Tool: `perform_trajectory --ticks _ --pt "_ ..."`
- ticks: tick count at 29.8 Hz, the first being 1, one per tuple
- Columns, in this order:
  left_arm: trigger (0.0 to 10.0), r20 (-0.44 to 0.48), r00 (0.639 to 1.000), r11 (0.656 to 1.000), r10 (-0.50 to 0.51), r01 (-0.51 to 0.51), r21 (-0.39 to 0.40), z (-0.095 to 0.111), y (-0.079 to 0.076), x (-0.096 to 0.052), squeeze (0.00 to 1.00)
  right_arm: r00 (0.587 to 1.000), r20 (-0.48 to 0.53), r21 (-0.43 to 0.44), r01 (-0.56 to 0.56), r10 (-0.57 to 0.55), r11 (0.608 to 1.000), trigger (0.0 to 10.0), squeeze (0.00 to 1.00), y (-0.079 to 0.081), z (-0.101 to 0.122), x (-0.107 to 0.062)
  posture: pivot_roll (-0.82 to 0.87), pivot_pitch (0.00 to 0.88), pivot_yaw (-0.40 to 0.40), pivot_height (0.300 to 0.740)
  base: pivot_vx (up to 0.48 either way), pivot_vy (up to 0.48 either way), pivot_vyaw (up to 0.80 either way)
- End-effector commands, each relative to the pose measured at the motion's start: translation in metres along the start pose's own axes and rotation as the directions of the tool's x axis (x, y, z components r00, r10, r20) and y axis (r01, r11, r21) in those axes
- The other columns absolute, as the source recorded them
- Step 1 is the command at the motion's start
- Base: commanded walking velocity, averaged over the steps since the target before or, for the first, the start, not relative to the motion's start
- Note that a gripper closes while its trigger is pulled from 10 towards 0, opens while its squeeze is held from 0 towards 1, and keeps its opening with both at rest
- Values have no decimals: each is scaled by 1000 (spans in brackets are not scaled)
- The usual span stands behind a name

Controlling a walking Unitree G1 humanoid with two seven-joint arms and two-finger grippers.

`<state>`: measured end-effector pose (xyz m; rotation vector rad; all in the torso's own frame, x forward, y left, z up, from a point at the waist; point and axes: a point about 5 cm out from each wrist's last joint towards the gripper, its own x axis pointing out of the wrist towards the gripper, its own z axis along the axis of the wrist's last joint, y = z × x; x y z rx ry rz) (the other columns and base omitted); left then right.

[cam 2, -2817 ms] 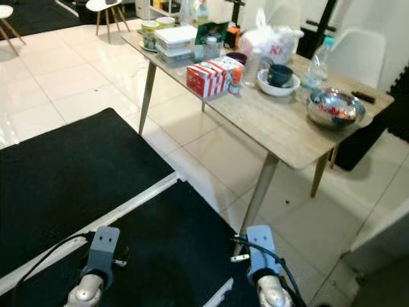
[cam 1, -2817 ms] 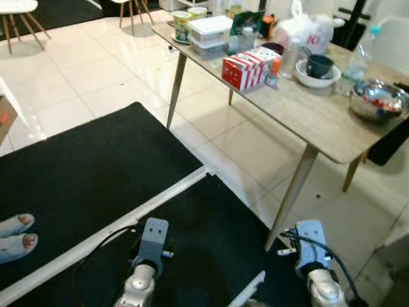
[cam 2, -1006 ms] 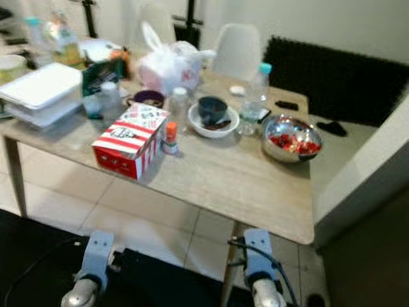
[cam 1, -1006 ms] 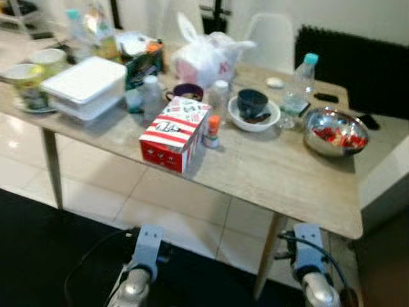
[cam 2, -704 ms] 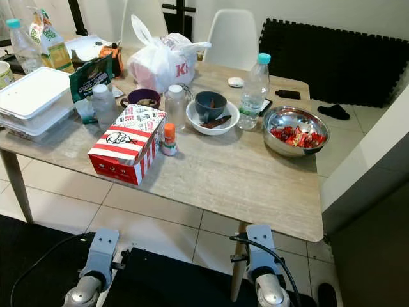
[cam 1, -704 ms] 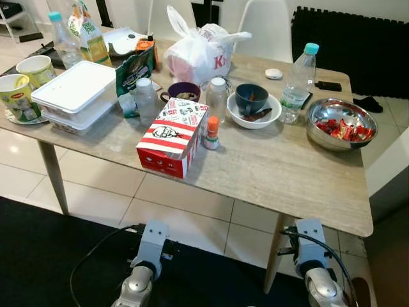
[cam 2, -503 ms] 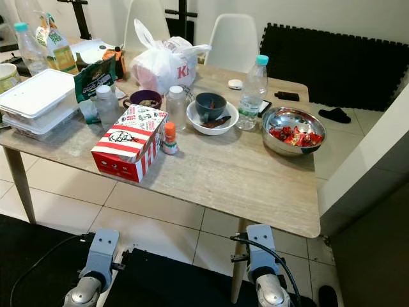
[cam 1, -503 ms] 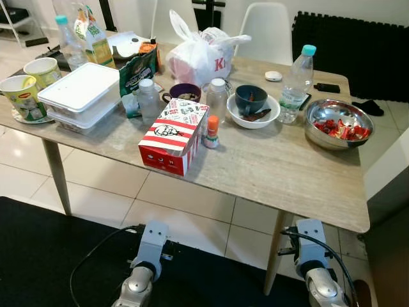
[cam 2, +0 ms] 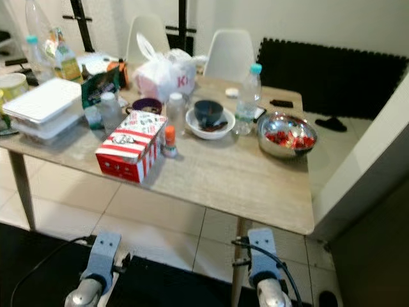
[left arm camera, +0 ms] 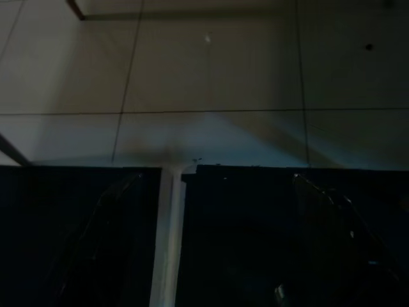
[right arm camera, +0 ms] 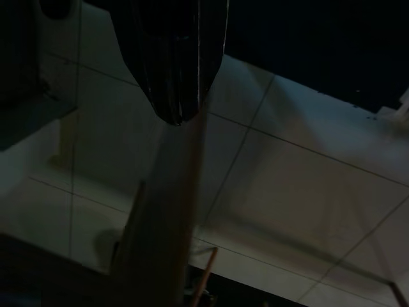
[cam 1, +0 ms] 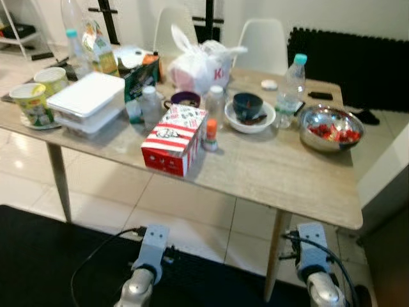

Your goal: Restocking fridge

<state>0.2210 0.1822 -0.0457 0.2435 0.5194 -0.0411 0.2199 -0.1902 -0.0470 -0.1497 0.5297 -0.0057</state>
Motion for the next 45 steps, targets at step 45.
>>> perform_trajectory --ticks 45 --pt "10000 -14 1000 1000 13 -14 -28 1 -2 1 0 1000 -18 -4 13 -13 1000 10000 0 -2 -4 -1 -60 49 -53 740 0 0 0"
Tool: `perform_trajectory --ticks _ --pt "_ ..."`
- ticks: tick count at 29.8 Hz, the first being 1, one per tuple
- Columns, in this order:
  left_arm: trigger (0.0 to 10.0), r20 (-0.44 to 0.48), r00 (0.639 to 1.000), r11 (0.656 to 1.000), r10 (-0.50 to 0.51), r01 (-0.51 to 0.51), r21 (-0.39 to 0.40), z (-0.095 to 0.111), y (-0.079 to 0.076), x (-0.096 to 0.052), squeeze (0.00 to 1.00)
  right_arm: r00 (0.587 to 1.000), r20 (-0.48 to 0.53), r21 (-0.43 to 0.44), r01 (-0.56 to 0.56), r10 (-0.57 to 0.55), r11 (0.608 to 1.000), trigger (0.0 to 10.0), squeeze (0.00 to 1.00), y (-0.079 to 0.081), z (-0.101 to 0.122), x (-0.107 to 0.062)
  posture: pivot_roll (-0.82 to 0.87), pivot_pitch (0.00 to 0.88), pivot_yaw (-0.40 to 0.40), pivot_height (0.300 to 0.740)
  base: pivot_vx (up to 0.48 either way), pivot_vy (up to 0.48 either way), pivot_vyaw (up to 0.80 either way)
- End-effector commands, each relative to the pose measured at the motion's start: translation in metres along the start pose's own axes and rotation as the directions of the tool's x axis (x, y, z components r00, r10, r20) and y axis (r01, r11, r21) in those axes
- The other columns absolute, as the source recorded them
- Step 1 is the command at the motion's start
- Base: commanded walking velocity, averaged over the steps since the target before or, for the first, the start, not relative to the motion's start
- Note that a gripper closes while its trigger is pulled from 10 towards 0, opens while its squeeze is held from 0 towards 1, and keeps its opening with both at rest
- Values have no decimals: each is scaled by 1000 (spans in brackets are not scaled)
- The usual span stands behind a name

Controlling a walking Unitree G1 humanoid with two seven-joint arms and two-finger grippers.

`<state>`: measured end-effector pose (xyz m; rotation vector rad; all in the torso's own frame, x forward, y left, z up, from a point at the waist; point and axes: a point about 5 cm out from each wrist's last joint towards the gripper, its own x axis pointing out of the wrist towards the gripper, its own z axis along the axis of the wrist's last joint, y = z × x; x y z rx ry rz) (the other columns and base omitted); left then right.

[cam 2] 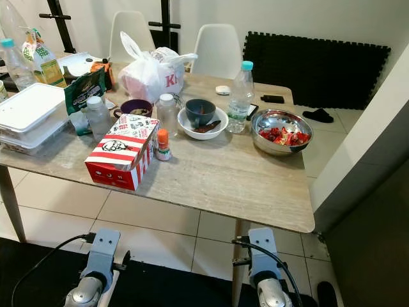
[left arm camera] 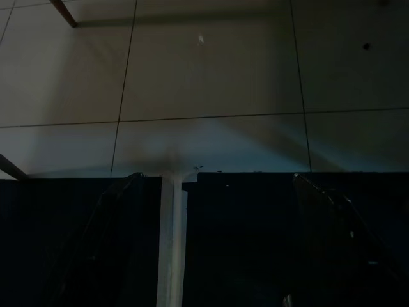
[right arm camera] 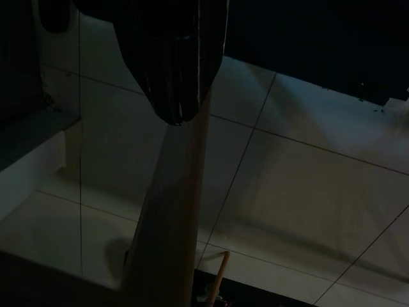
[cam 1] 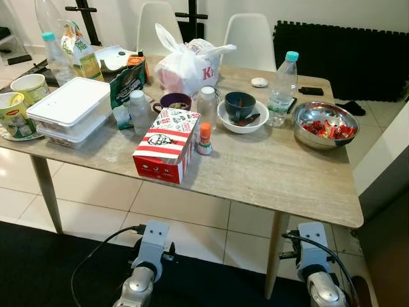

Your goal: Restocking fridge

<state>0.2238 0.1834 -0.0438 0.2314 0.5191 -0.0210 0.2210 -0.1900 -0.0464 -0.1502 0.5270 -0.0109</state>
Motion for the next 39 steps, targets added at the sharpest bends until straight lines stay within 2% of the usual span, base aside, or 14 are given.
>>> perform_trajectory --ticks 1,23,39 --pt "10000 -12 1000 1000 -3 3 -11 -2 -4 -1 0 1000 -21 -6 8 -8 1000 10000 0 -2 -5 -2 -60 49 -53 740 0 0 0" --pt "10000 -11 1000 1000 -16 16 -3 -1 -5 0 0 1000 -22 -8 5 -5 1000 10000 0 -2 -5 -2 -59 48 -53 740 0 -437 0" --pt "10000 -11 1000 1000 -22 22 -16 -2 -5 -1 0 1000 -20 -13 3 -3 1000 10000 0 -3 -5 -2 -59 45 -54 740 0 0 0"
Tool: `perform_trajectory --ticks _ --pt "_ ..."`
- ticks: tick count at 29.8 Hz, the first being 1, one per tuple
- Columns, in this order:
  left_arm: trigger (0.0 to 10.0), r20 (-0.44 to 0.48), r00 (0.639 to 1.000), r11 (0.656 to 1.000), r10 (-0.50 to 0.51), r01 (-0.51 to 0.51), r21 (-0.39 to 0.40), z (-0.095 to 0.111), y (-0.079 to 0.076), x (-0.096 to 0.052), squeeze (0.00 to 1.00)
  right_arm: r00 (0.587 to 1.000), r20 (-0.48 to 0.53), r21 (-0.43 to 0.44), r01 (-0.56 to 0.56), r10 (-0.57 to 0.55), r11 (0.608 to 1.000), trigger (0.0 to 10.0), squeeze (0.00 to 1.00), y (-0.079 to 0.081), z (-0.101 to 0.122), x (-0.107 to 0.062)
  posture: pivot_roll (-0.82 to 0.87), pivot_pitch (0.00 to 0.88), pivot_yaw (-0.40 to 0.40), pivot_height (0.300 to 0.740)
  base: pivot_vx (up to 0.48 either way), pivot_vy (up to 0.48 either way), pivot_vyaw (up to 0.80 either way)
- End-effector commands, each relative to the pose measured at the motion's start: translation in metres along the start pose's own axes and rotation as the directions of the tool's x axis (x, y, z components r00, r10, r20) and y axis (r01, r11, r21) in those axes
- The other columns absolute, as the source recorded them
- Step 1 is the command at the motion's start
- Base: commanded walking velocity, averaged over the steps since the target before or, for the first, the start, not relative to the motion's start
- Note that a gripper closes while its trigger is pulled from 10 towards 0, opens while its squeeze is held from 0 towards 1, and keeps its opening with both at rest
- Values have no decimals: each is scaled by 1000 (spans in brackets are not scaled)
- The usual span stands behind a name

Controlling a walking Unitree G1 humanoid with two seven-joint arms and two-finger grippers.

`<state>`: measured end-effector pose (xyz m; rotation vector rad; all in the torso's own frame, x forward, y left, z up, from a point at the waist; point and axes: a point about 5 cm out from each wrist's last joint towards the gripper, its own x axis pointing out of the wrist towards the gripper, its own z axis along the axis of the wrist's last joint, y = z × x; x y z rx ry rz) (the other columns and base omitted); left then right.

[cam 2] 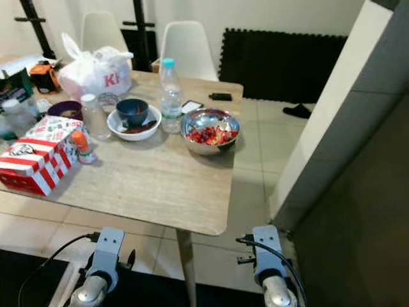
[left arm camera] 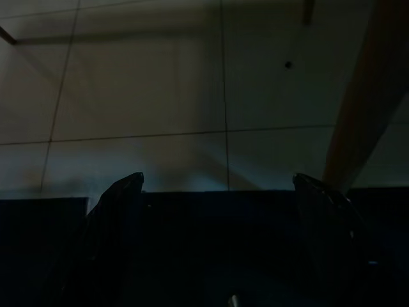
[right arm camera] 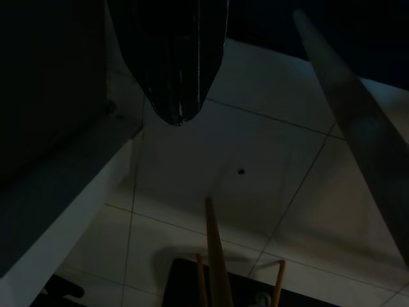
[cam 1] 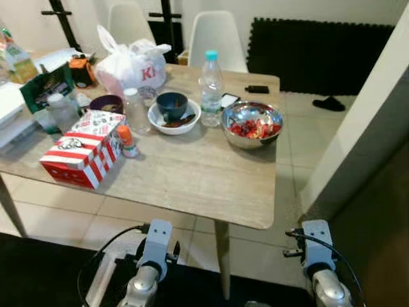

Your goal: Restocking fridge

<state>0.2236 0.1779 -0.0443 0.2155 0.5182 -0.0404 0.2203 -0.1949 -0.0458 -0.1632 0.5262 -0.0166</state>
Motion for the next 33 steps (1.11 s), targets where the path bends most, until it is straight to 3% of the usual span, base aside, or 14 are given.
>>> perform_trajectory --ticks 1,9,10,15,17,19,22,25,26,29,31,32,33 --pt "10000 -14 1000 1000 0 0 -4 -3 1 -1 0 1000 -20 -2 -6 6 1000 10000 0 2 -4 -1 -60 45 -54 740 0 0 0" --pt "10000 56 998 998 -41 38 49 8 1 1 0 1000 -17 0 3 -3 1000 10000 0 1 -4 -2 -58 52 -54 740 0 0 0" --pt "10000 108 993 996 -56 48 73 18 4 1 0 1000 -17 8 20 -20 1000 10000 0 -3 -5 -2 -55 55 -51 740 0 0 0" --pt "10000 141 988 995 -59 48 84 21 11 -3 0 999 -19 8 35 -35 999 10000 0 -8 -6 -3 -51 67 -44 740 0 0 0" --pt "10000 119 993 999 5 -10 43 8 25 -14 0 999 -21 6 41 -41 999 10000 0 -10 -7 -4 -47 74 -41 740 0 0 0" --pt "10000 119 993 999 5 -10 43 8 25 -14 0 999 -21 6 41 -41 999 10000 0 -10 -7 -4 -47 74 -41 740 0 0 0" --pt "10000 57 992 994 109 -108 -16 -11 38 -27 0 999 -22 7 48 -47 999 10000 0 -12 -7 -4 -34 85 -38 740 0 0 0" --pt "10000 57 992 994 109 -108 -16 -11 38 -27 0 999 -22 7 48 -47 999 10000 0 -12 -7 -4 -34 85 -38 740 0 0 0" --pt "10000 16 988 987 156 -156 -30 -28 44 -42 0 997 -15 8 72 -72 997 10000 0 -21 -5 -3 -16 94 -42 740 0 0 0" --pt "10000 -18 983 983 183 -183 -27 -41 48 -55 0 994 2 9 110 -110 994 10000 0 -34 1 -2 -8 99 -48 740 0 0 0" --pt "10000 -51 978 979 201 -202 -19 -51 49 -64 0 968 29 -17 249 -248 968 10000 0 -73 17 1 -12 97 -53 740 0 0 0" --pt "10000 -51 978 979 201 -202 -19 -51 49 -64 0 968 29 -17 249 -248 968 10000 0 -73 17 1 -12 97 -53 740 0 0 0" --pt "10000 -52 979 980 198 -199 -19 -51 48 -62 0 946 25 -28 323 -322 946 10000 0 -92 23 0 -17 98 -54 740 0 0 0"
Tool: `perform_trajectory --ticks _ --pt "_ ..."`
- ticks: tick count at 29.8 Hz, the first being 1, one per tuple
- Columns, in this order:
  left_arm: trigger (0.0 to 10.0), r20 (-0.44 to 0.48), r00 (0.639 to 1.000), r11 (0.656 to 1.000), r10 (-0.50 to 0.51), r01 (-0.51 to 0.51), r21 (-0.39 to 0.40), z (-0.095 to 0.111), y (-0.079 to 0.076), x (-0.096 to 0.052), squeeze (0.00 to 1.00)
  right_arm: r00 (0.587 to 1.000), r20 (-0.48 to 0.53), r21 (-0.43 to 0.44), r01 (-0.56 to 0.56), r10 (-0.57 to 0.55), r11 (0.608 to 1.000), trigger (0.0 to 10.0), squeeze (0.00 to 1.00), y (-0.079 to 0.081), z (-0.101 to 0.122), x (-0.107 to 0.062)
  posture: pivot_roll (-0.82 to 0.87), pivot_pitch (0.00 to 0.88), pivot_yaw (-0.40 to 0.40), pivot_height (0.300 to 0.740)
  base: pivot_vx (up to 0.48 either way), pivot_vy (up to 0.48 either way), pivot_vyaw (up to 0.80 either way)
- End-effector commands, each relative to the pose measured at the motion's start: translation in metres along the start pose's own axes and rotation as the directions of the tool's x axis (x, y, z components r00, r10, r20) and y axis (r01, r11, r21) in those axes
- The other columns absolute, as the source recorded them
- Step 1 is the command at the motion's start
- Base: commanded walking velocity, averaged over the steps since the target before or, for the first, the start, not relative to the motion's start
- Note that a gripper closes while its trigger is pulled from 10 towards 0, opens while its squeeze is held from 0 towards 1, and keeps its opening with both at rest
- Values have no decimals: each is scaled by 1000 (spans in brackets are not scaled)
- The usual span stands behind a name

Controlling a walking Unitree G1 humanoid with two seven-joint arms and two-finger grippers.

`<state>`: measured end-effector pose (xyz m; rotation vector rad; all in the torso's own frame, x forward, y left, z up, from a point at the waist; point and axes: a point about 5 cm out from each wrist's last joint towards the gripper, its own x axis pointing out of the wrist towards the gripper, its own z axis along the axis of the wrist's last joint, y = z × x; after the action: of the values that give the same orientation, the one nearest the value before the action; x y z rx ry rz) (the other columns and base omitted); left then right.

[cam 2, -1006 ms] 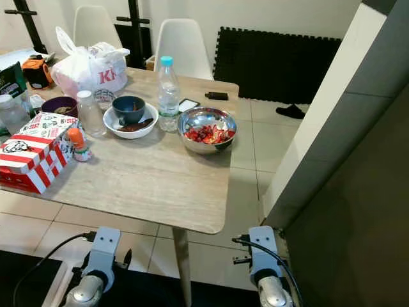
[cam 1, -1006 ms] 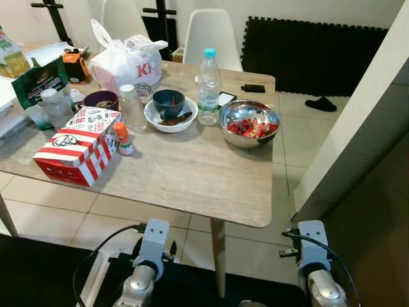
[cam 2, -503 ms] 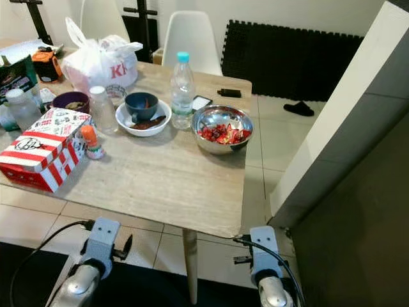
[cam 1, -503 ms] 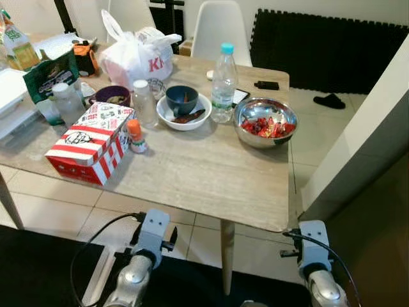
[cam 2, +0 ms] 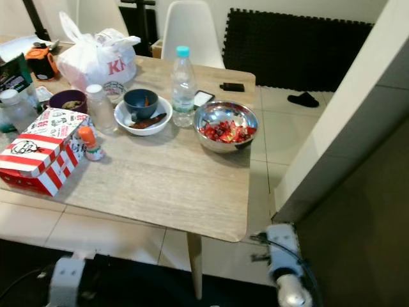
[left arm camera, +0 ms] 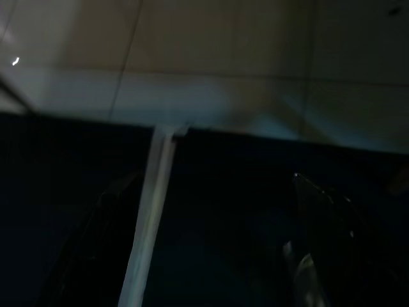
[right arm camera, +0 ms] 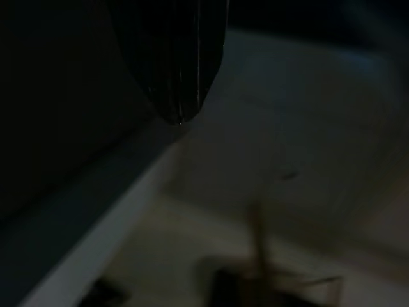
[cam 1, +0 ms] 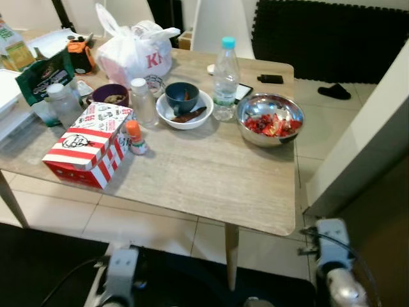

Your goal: Restocking fridge

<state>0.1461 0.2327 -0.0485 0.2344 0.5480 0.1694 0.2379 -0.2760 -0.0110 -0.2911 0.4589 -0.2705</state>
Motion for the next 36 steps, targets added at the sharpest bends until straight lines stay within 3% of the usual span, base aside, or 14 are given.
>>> perform_trajectory --ticks 1,2,10,13,15,19,23,27,31,32,33,34,35,36 --pt "10000 11 1000 1000 -11 10 14 5 0 4 0 992 -37 6 122 -121 993 10000 0 -26 1 4 -20 97 -55 740 0 0 0" --pt "10000 14 1000 1000 -19 19 17 7 -2 7 0 984 -33 -16 174 -175 985 10000 0 -42 8 7 -23 99 -54 740 0 0 0" --pt "10000 12 1000 1000 -15 15 17 11 -1 13 0 971 33 -35 238 -237 971 10000 0 -68 34 16 -20 104 -55 740 0 0 0" --pt "10000 16 1000 1000 -3 3 22 15 3 17 0 930 330 -127 214 -162 969 10000 0 -83 128 33 -11 110 -57 740 0 0 0" --pt "10000 18 1000 1000 -2 2 24 15 3 17 0 912 390 -164 203 -125 966 10000 0 -82 149 34 -11 110 -57 740 0 0 0" --pt "10000 37 999 999 -10 8 43 18 1 15 0 826 544 -478 161 146 864 10000 0 -73 226 27 3 117 -68 740 0 0 0" --pt "10000 38 999 999 -16 15 48 16 -1 12 0 756 550 -629 96 354 771 10000 0 -68 262 12 0 122 -74 740 0 0 0" --pt "10000 38 999 999 -22 20 48 16 -4 12 0 712 466 -747 -3 526 665 10000 0 -59 276 2 -11 124 -77 740 0 0 0" --pt "10000 52 998 998 -31 28 50 22 -8 14 0 677 416 -780 -78 607 621 10000 0 -45 287 2 -2 124 -80 740 0 0 0" --pt "10000 60 998 998 -29 26 48 25 -8 15 0 673 392 -793 -100 628 601 10000 294 -39 290 4 5 126 -81 740 0 0 0" --pt "10000 65 998 999 -27 24 47 26 -8 16 0 671 373 -804 -112 641 584 10000 294 -35 291 5 7 127 -82 740 0 0 0" --pt "10000 69 997 999 -23 20 45 28 -7 16 0 670 336 -818 -141 662 558 10000 694 -31 290 7 12 129 -84 740 0 0 0" --pt "10000 71 997 999 -21 18 44 28 -7 15 0 669 312 -826 -160 674 541 10000 694 -29 289 8 16 130 -86 740 0 0 0" --pt "10000 71 997 999 -18 15 44 28 -7 15 0 676 263 -841 -191 689 507 10000 1000 -27 285 10 19 131 -87 740 0 0 0"
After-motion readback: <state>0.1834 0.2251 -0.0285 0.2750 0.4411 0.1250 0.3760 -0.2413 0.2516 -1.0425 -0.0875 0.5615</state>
